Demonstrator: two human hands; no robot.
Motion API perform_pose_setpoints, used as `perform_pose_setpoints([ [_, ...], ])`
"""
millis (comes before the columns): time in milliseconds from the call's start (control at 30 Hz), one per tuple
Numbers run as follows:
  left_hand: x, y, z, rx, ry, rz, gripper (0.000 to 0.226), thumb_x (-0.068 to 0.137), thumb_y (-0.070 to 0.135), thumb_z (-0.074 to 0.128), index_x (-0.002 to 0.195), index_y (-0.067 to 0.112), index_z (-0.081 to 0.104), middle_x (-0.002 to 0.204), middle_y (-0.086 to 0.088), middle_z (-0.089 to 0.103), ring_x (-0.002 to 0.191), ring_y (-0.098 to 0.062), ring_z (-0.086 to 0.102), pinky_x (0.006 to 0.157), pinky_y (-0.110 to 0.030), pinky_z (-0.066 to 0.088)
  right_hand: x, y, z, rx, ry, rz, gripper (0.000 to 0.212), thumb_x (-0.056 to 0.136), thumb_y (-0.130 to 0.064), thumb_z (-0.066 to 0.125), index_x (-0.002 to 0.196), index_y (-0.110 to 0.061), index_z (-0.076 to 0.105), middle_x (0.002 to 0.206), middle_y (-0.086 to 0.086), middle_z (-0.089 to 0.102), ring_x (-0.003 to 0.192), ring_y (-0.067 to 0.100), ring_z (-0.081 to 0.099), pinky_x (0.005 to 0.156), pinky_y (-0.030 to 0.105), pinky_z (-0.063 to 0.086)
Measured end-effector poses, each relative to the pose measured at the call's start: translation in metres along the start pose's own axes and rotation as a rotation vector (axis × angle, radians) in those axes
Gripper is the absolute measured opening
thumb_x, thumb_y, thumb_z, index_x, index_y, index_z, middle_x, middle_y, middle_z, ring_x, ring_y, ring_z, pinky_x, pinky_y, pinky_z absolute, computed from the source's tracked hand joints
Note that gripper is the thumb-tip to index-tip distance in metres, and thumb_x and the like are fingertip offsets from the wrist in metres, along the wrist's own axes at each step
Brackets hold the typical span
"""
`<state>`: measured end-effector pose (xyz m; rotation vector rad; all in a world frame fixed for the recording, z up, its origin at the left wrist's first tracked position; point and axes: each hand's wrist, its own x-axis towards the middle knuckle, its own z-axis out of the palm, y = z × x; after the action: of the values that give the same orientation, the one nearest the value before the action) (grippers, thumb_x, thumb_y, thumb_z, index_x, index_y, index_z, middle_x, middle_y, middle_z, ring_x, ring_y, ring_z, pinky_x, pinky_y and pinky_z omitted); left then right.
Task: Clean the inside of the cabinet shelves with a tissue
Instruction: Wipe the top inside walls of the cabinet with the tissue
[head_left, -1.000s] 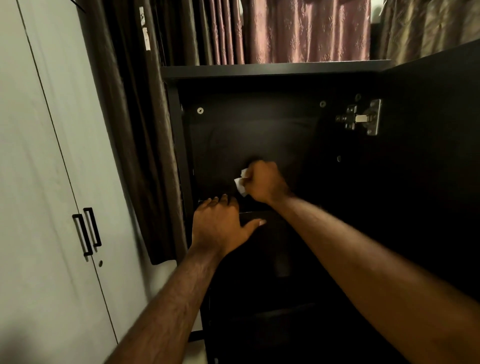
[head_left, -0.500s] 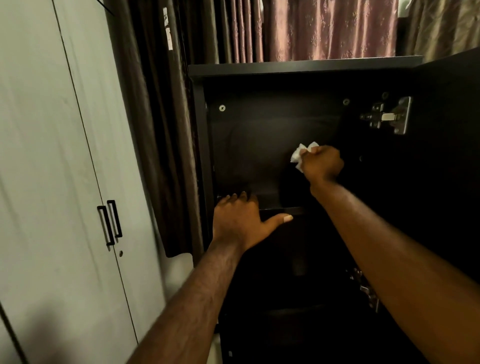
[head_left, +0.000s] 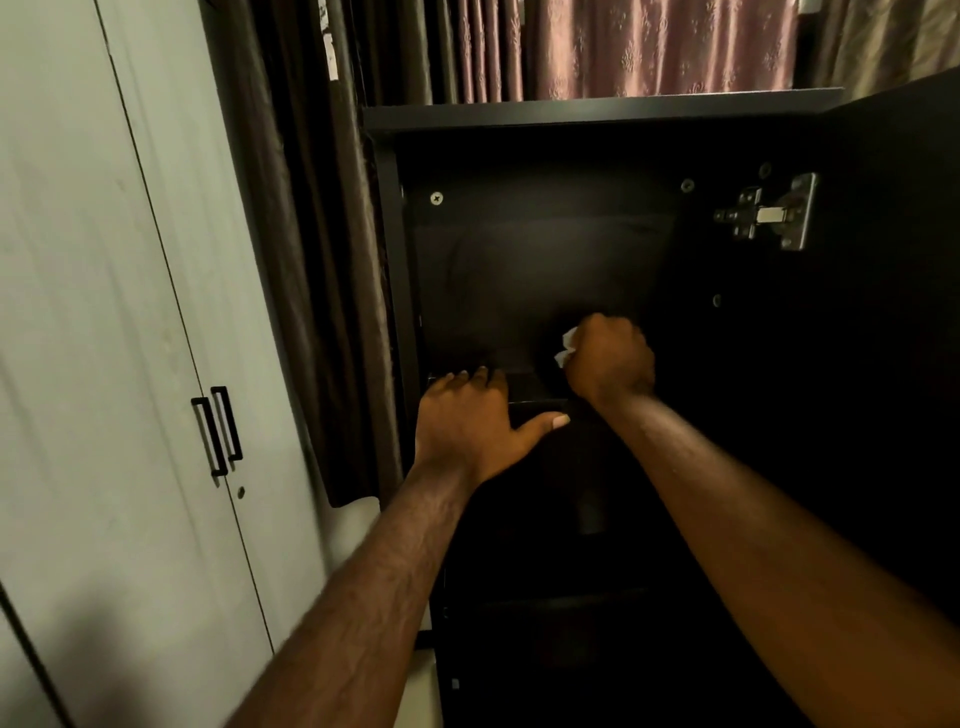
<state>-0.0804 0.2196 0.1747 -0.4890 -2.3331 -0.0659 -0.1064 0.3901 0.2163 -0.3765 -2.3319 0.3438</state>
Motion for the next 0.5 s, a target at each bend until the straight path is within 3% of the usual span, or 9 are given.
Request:
perform_pose_setpoints([
  [100, 0.000, 0.001, -0.002, 0.005, -0.004, -0.003, 0.096, 0.076, 0.095, 0.018, 0.110, 0.021, 0.068, 0.109, 0.000, 0.070, 0.103, -0.019, 0.065, 0.091, -0.035, 0.048, 0.002, 0.008, -0.001, 0.067, -0.031, 0.039, 0.028, 0.086, -0.025, 0.072, 0.111, -0.015, 0.067, 0.119, 0.011, 0.064, 0.109, 0.031, 0.062, 0.087, 0.039, 0.055],
  [233, 0.002, 0.001, -0.001, 0.007, -0.006, 0.003, 0.095, 0.075, 0.096, 0.016, 0.110, 0.023, 0.068, 0.109, 0.002, 0.070, 0.102, -0.017, 0.065, 0.092, -0.035, 0.049, -0.001, 0.010, -0.009, 0.454, -0.050, -0.027, 0.011, 0.086, -0.023, 0.073, 0.096, -0.020, 0.071, 0.104, 0.005, 0.071, 0.094, 0.019, 0.067, 0.076, 0.021, 0.048],
  [300, 0.002, 0.000, -0.002, 0.000, -0.028, 0.004, 0.096, 0.076, 0.095, 0.017, 0.119, 0.024, 0.066, 0.127, -0.001, 0.065, 0.114, -0.019, 0.062, 0.097, -0.036, 0.048, -0.002, 0.011, -0.013, 0.591, -0.025, -0.013, 0.006, 0.086, -0.020, 0.073, 0.090, -0.021, 0.070, 0.090, 0.000, 0.072, 0.083, 0.012, 0.066, 0.072, 0.019, 0.047],
  [367, 0.002, 0.000, -0.006, -0.020, -0.075, 0.015, 0.095, 0.078, 0.093, 0.022, 0.135, 0.026, 0.056, 0.151, -0.004, 0.046, 0.130, -0.023, 0.052, 0.104, -0.039, 0.043, -0.003, 0.014, -0.015, 0.716, -0.014, 0.023, 0.010, 0.085, -0.018, 0.075, 0.082, -0.024, 0.067, 0.082, -0.005, 0.071, 0.079, 0.011, 0.069, 0.074, 0.025, 0.055],
  [433, 0.002, -0.001, -0.009, -0.072, -0.107, 0.025, 0.090, 0.079, 0.090, 0.029, 0.143, 0.028, 0.047, 0.161, -0.003, 0.029, 0.136, -0.026, 0.045, 0.107, -0.040, 0.040, -0.005, 0.016, -0.019, 0.883, -0.071, 0.090, 0.014, 0.086, -0.014, 0.074, 0.081, -0.025, 0.065, 0.083, -0.003, 0.071, 0.081, 0.014, 0.071, 0.076, 0.034, 0.061],
  [500, 0.000, -0.002, -0.009, -0.146, -0.095, 0.026, 0.087, 0.080, 0.087, 0.034, 0.145, 0.030, 0.043, 0.163, 0.000, 0.024, 0.137, -0.027, 0.044, 0.107, -0.040, 0.039, -0.012, 0.016, -0.024, 1.068, -0.139, 0.130, 0.013, 0.089, -0.008, 0.069, 0.088, -0.019, 0.064, 0.088, 0.002, 0.069, 0.087, 0.019, 0.072, 0.072, 0.033, 0.062],
])
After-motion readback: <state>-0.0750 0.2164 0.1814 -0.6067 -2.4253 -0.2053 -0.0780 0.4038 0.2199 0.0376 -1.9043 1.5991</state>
